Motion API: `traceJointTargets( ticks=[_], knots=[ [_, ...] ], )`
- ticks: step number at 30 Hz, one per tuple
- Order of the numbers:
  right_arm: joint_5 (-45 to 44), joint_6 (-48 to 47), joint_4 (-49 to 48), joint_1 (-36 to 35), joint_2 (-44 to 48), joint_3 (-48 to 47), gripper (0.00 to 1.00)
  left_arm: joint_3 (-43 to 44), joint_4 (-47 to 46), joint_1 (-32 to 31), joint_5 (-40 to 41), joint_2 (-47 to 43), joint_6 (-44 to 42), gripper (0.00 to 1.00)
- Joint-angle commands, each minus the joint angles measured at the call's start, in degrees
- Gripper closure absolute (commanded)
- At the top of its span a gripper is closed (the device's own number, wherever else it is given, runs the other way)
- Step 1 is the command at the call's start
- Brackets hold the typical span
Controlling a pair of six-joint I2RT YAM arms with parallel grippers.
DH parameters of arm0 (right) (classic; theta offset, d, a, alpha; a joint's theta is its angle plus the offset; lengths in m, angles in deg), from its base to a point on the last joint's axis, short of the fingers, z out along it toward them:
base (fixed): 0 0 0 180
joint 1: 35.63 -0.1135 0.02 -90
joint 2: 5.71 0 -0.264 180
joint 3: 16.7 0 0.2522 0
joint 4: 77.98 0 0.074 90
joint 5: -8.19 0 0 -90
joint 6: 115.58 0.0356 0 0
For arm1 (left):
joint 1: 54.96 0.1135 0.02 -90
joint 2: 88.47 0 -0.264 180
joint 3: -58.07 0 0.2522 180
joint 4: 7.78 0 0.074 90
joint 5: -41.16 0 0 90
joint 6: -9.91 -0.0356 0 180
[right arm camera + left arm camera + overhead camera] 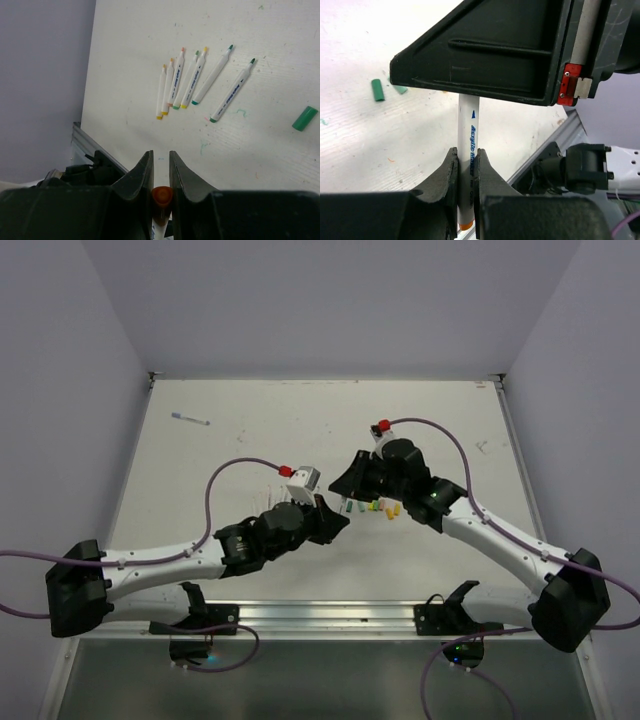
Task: Open the pen caps
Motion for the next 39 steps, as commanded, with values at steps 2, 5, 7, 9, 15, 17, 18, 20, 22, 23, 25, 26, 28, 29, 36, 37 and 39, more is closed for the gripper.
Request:
traceJointTargets(
  ticks=[2, 5, 7, 9, 15, 17, 18, 20, 22, 23, 25, 26, 28, 29, 36, 37, 39],
  knots=[
    [-19.67, -7.16, 6.46, 2.60, 0.94, -2.26, 1.00, 0.57, 12.08, -3.12, 14.75, -4.52, -2.03, 1.00],
    [-13.80, -6.91, 1.02, 3.03, 0.77, -0.94, 1.00, -5.58, -5.39, -2.15, 3.59, -7.43, -6.08, 1.00],
    [-6.87, -5.42, -4.95, 3.65, 0.68, 1.17, 1.00, -9.01, -18.04, -0.84, -9.32, -7.44, -6.70, 1.00],
    [-0.37, -4.10, -12.05, 5.05, 0.33, 3.54, 1.00, -11.21, -27.69, 0.83, -19.35, -6.48, -3.99, 1.00],
    [3.01, -3.20, -9.68, 9.36, 0.15, 1.89, 1.00, -10.79, -22.26, 1.10, -17.83, -8.40, -3.09, 1.00],
    [-0.58, -5.93, 0.41, 10.94, -0.64, -1.88, 1.00, -8.16, -6.76, 1.10, -7.07, -11.03, -3.18, 1.00],
    [-1.64, -6.81, 3.26, 11.82, -0.90, -2.86, 1.00, -7.62, -1.87, 1.10, -2.64, -12.35, -1.27, 1.00],
    [-4.54, -9.35, 9.66, 14.28, -0.99, -4.18, 1.00, -6.83, 10.32, 1.19, 9.89, -16.39, 1.11, 1.00],
    [-7.79, -11.28, 13.38, 16.12, -0.64, -4.36, 1.00, -6.48, 16.95, 1.45, 15.39, -20.51, 1.74, 1.00],
    [-9.80, -11.82, 17.05, 16.74, -0.73, -4.36, 1.00, -5.43, 23.07, 1.71, 19.77, -21.49, 1.74, 1.00],
    [-11.40, -13.40, 18.57, 18.84, -0.82, -3.40, 1.00, -3.76, 28.73, 4.25, 21.57, -22.55, 0.78, 1.00],
    [-11.41, -13.75, 19.54, 19.55, -0.99, -2.09, 1.00, -2.79, 31.98, 8.01, 20.44, -22.55, -0.10, 1.00],
    [-11.23, -14.98, 19.64, 21.31, -2.22, 0.10, 1.00, -2.61, 33.59, 11.81, 18.68, -22.12, -2.65, 1.00],
    [-10.62, -15.25, 19.46, 22.01, -2.83, 0.81, 1.00, -2.61, 35.42, 14.70, 18.67, -21.85, -2.65, 1.00],
    [-13.43, -17.45, 18.15, 24.13, -7.84, 3.98, 1.00, -6.64, 35.09, 20.35, 18.67, -20.01, 0.50, 1.00],
    [-13.25, -17.88, 17.71, 24.57, -8.28, 4.68, 1.00, -7.17, 35.18, 20.96, 18.58, -19.40, 0.94, 1.00],
    [-13.51, -17.98, 17.00, 24.92, -9.69, 5.21, 1.00, -8.49, 35.18, 22.81, 18.67, -18.95, 2.35, 1.00]
  ],
)
